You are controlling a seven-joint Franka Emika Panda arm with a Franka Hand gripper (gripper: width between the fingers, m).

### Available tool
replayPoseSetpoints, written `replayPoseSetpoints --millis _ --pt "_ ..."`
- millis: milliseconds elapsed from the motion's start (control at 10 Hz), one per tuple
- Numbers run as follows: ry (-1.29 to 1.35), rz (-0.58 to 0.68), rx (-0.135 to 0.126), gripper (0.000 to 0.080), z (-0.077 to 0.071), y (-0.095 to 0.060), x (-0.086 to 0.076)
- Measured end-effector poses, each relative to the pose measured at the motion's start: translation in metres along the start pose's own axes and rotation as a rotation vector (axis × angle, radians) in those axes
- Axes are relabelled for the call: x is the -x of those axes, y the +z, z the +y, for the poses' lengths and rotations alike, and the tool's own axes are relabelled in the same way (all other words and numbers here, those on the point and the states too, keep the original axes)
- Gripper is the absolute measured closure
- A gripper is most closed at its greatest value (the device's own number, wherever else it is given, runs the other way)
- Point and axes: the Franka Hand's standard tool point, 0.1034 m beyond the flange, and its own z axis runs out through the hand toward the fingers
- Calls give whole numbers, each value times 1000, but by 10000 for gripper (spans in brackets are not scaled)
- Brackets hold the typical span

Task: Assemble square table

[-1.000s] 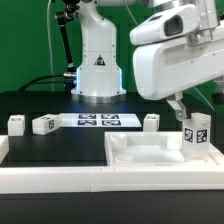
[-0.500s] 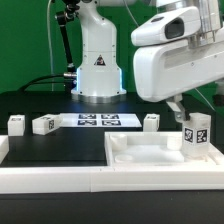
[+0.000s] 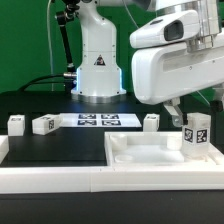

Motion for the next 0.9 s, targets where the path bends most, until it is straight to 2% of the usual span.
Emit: replayPoseSetpoints --millis 200,300,400,900 --pt "18 4 2 150 -1 1 -1" --pt "86 26 23 150 -5 4 -5" --pt "95 19 32 150 -9 8 -4" --pt "39 12 40 150 6 9 2"
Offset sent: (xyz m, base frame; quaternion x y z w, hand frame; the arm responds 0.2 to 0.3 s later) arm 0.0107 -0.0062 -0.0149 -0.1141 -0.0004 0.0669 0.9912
